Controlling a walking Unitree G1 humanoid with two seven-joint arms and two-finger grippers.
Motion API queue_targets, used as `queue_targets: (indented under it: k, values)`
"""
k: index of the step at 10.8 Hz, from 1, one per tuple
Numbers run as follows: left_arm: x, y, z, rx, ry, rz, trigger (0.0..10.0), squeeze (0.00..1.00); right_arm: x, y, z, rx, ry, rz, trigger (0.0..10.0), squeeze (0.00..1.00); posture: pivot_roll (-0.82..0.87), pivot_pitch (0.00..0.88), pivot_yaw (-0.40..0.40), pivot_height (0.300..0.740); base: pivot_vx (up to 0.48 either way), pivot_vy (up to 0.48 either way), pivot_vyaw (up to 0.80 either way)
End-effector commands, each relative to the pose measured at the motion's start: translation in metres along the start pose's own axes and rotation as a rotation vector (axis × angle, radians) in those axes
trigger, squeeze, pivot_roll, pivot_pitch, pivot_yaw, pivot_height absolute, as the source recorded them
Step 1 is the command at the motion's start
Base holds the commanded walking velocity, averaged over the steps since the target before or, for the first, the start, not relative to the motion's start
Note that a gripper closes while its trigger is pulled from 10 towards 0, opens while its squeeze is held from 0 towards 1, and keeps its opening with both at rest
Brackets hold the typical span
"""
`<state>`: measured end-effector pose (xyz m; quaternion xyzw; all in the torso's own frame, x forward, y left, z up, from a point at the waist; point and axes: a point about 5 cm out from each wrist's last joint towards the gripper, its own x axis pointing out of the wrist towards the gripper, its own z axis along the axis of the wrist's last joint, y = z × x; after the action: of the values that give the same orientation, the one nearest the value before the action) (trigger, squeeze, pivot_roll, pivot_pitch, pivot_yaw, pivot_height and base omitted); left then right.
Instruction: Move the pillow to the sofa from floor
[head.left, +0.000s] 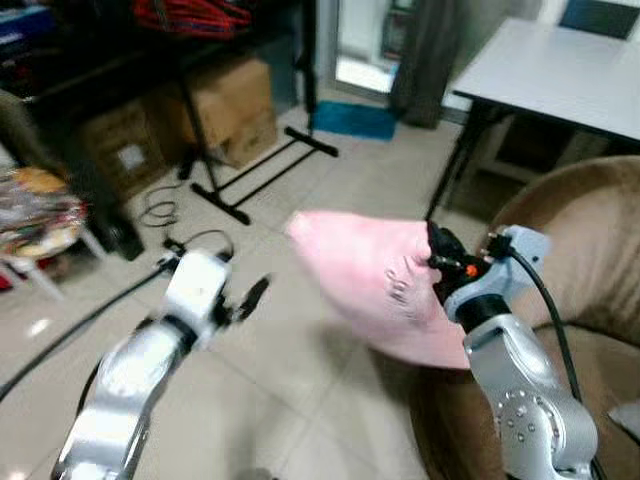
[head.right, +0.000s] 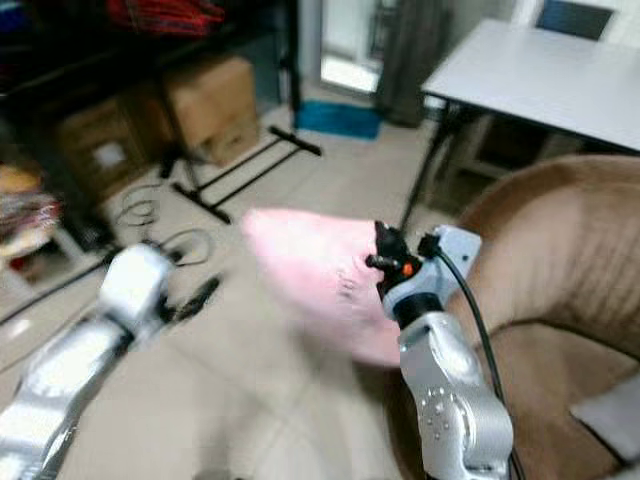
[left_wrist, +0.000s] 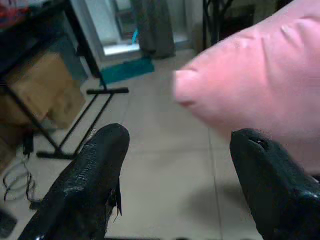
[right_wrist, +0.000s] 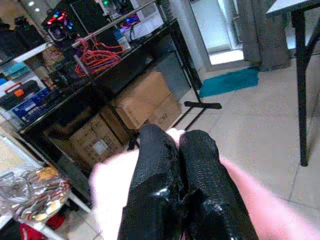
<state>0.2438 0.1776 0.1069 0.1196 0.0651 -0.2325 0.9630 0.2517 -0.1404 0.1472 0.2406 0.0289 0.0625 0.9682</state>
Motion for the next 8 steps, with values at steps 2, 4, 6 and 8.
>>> queue_targets:
  k: [2,4,6,8]
  values:
    - [-0.004,-0.012,0.006,0.006,-0.006,-0.016,10.0,0.00,-0.006,-0.001,0.005,0.006,-0.041,-0.003,10.0,0.00,0.01,0.000,0.016,0.740,0.000,0.000,0.00]
    - [0.002,-0.015,0.011,0.004,-0.028,0.034,10.0,0.00,-0.006,0.001,0.008,0.008,-0.067,0.000,10.0,0.00,0.02,0.000,0.011,0.740,0.000,0.000,0.00]
    - [0.001,-0.025,0.013,-0.029,-0.050,0.046,10.0,0.00,-0.010,-0.005,0.005,-0.011,-0.063,-0.064,10.0,0.00,0.02,0.000,0.012,0.740,0.000,0.000,-0.27]
    - [-0.002,-0.016,0.009,0.017,-0.027,0.095,10.0,0.00,-0.008,-0.012,0.012,0.005,-0.113,-0.142,10.0,0.00,0.01,0.000,0.020,0.740,0.000,0.000,-0.79]
